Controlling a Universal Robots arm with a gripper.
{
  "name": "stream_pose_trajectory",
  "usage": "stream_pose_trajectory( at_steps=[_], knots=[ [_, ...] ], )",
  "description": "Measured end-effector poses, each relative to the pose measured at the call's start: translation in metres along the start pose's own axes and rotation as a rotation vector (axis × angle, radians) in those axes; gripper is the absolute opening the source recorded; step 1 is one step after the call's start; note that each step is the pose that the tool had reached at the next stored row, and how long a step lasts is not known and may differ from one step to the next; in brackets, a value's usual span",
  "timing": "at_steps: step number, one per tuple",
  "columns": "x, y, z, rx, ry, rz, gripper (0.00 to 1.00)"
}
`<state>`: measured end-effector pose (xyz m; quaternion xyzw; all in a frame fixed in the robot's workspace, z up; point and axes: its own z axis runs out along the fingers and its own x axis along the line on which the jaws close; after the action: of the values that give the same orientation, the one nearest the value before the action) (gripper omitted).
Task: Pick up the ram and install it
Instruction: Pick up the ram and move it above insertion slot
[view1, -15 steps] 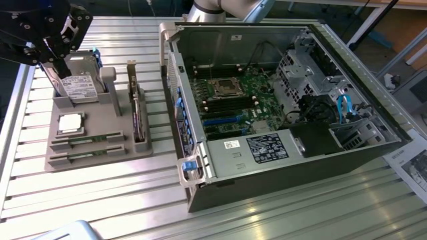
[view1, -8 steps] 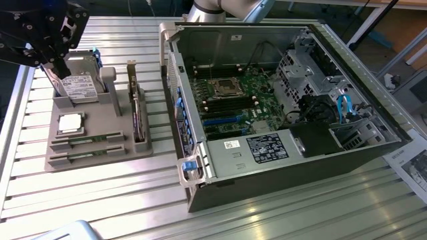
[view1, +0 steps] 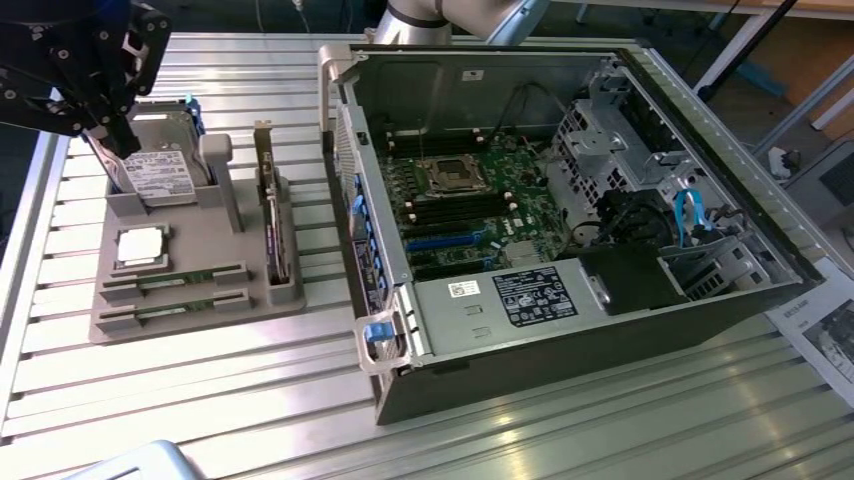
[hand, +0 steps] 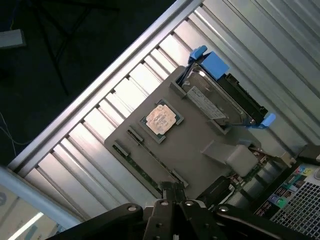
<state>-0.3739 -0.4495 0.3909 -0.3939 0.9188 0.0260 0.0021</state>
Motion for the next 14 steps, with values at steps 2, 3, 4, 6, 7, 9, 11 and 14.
stream_pose_trajectory(
  at_steps=[2,3,4,6,7,9,11,14],
  knots=[
    [0.0000,-0.0001,0.0000,-0.0008,0.0015,-0.033,0.10],
    [0.0000,0.0000,0.0000,-0.0012,0.0023,-0.049,0.10],
    [0.0000,0.0000,0.0000,-0.0020,0.0038,-0.082,0.10],
    [0.0000,0.0000,0.0000,-0.0026,0.0050,-0.108,0.10],
    [0.0000,-0.0001,0.0000,-0.0031,0.0059,-0.127,0.10],
    [0.0000,0.0000,0.0000,-0.0038,0.0072,-0.157,0.10],
    [0.0000,0.0000,0.0000,-0.0044,0.0084,-0.182,0.10],
    [0.0000,-0.0001,0.0000,-0.0055,0.0106,-0.228,0.10]
  ],
)
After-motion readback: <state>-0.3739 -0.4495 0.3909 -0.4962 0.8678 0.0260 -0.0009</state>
